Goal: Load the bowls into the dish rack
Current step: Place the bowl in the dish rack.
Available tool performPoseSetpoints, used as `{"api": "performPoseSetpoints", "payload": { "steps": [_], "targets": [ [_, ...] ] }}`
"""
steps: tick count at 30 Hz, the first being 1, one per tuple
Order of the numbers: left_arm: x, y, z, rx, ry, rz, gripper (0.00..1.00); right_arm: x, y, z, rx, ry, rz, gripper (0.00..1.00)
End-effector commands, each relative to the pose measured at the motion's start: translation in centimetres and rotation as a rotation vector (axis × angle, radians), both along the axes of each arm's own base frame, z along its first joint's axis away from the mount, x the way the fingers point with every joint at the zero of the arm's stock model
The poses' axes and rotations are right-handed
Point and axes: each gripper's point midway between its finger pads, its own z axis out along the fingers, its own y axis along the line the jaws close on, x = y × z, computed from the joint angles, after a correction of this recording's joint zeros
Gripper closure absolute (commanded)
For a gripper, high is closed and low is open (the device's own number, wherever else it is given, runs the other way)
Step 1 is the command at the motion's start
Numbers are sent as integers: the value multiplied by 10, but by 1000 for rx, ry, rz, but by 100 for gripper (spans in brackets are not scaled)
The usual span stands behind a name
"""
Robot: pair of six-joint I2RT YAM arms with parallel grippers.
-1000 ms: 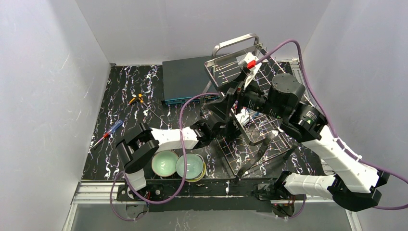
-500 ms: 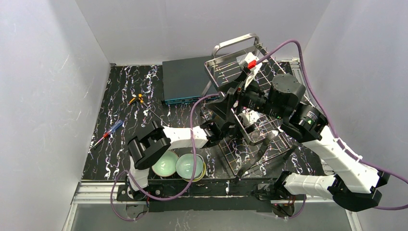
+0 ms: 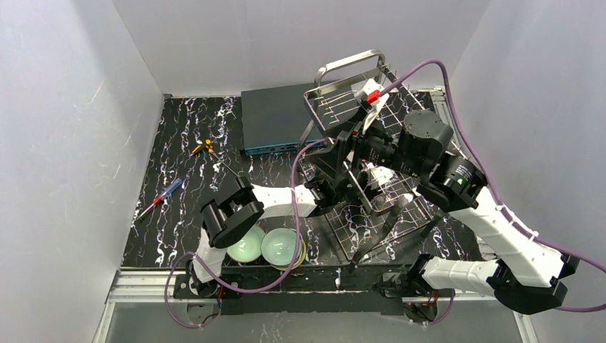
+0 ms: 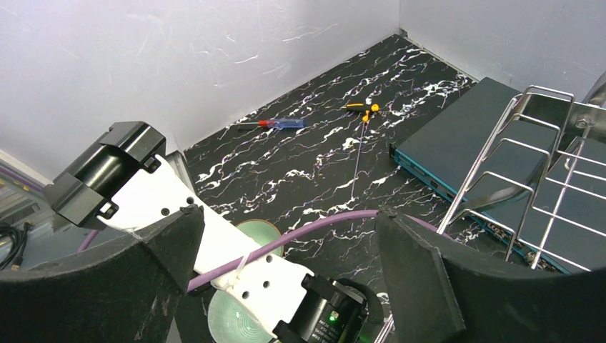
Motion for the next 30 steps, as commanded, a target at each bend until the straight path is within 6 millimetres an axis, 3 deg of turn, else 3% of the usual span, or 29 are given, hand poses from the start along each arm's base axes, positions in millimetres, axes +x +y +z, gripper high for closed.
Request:
{"api": "performPoseSetpoints", "payload": {
  "steps": [1,20,28,29,30],
  "targets": [
    [1,-24,53,-130,-76,-52,100,-1,-7,13,37,-36,-14,3],
    [-16,-44,20,-96,-32,-144,100,0,-7,14,34,-38,-16,3],
    [-29,-48,22,-108,-13,-204,100,0,-6,13,33,-36,-14,3],
    [-30,-48,24,-112,-8,-210,99,0,-6,14,34,-36,-13,3],
    [-31,-48,24,-116,-5,-213,92,0,-6,14,34,-36,-13,3]
  ]
}}
